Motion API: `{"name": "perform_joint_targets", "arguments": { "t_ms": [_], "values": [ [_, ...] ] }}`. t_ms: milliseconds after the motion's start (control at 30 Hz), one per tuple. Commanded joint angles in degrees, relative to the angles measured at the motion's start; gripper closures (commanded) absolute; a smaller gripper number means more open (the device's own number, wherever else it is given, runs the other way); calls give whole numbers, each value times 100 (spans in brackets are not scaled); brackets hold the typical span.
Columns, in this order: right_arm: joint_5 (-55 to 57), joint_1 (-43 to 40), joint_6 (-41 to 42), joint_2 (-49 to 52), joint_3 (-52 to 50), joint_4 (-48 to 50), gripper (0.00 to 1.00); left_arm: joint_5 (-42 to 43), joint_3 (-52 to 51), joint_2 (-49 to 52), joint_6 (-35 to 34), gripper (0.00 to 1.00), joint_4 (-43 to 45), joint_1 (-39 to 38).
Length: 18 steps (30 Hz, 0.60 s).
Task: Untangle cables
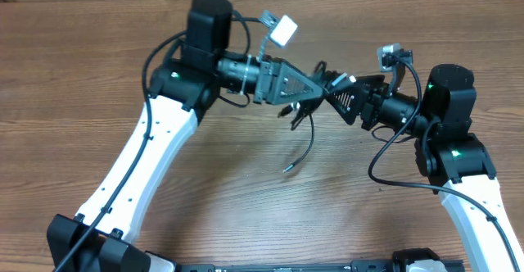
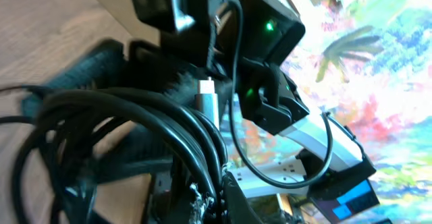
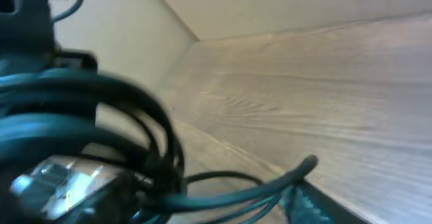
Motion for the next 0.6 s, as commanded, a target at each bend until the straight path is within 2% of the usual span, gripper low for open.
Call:
{"name": "perform_joint_targets", "arguments": {
  "t_ms": [0, 33, 67, 133, 300, 400, 467, 567],
  "values": [
    [330, 17, -15, 76, 98, 199, 45, 280, 44, -111, -96, 96, 44, -122],
    [332, 17, 4, 111, 98, 293, 75, 278, 46, -111, -103, 96, 37, -122],
    [332, 17, 4, 136, 98, 328, 85, 278, 44, -111, -103, 96, 37, -122],
    [470, 15, 122, 205, 98, 302, 96, 271, 44, -111, -96, 96, 42, -120],
    [1102, 15, 487, 306, 98, 98, 96, 208, 44, -111, -20, 96, 33, -116],
    [1432, 15, 505, 306, 98, -136, 96, 181, 44, -111, 461, 96, -35, -87],
    [1823, 11, 505, 304, 98, -533, 96, -413, 44, -111, 730, 96, -476, -28],
    [2800, 11, 505, 306, 98, -1338, 96, -1875, 44, -111, 1268, 96, -1403, 96]
  ]
}}
